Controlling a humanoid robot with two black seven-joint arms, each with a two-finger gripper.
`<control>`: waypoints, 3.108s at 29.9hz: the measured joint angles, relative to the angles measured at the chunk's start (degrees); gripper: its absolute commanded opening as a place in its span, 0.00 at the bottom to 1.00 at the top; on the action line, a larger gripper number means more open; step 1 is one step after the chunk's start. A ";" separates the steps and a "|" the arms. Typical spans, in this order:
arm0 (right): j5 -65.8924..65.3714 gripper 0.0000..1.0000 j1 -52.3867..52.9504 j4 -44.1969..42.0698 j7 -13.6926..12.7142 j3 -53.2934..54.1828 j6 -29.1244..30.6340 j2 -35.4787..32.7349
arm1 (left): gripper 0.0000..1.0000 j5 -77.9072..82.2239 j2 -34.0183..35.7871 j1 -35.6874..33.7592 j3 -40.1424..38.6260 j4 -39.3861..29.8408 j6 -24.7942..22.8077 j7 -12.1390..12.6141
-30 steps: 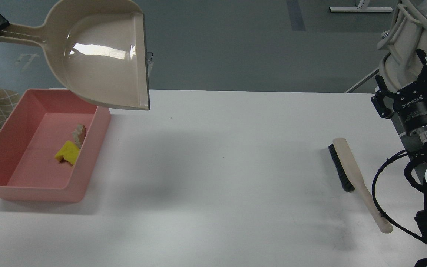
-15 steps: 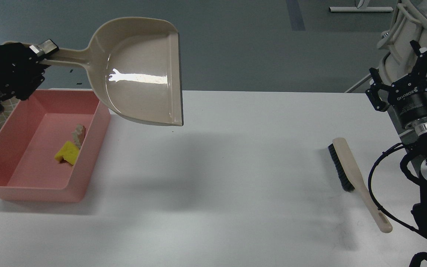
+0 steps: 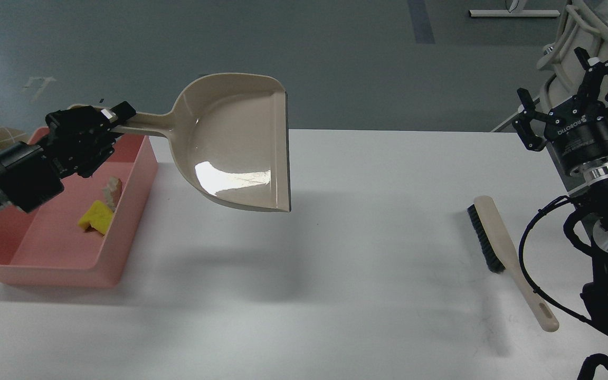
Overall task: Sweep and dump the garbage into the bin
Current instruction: 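Lower the beige dustpan onto the table beside the bin with the left gripper, then release the dustpan handle and pull the left gripper back over the bin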
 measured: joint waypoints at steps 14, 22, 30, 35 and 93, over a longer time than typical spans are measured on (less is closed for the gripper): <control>0.00 1.00 -1.44 -0.18 0.02 0.00 0.00 -0.22 | 0.03 2.62 -6.11 -2.98 8.93 4.58 2.69 0.16; 0.00 1.00 -2.50 -0.18 0.09 0.27 0.00 -0.23 | 0.03 2.87 -8.92 -9.05 16.84 7.93 4.35 0.12; 0.00 1.00 -2.61 -0.03 0.10 0.30 0.00 -0.09 | 0.03 6.62 -14.99 -12.69 22.35 12.92 5.68 0.05; 0.00 1.00 -2.68 0.01 0.10 0.27 0.00 -0.05 | 0.03 8.37 -17.41 -12.94 22.79 14.96 5.69 0.05; 0.00 1.00 -5.76 1.02 0.19 0.53 0.00 0.04 | 0.56 10.63 -21.57 -17.35 31.33 27.34 9.13 -1.86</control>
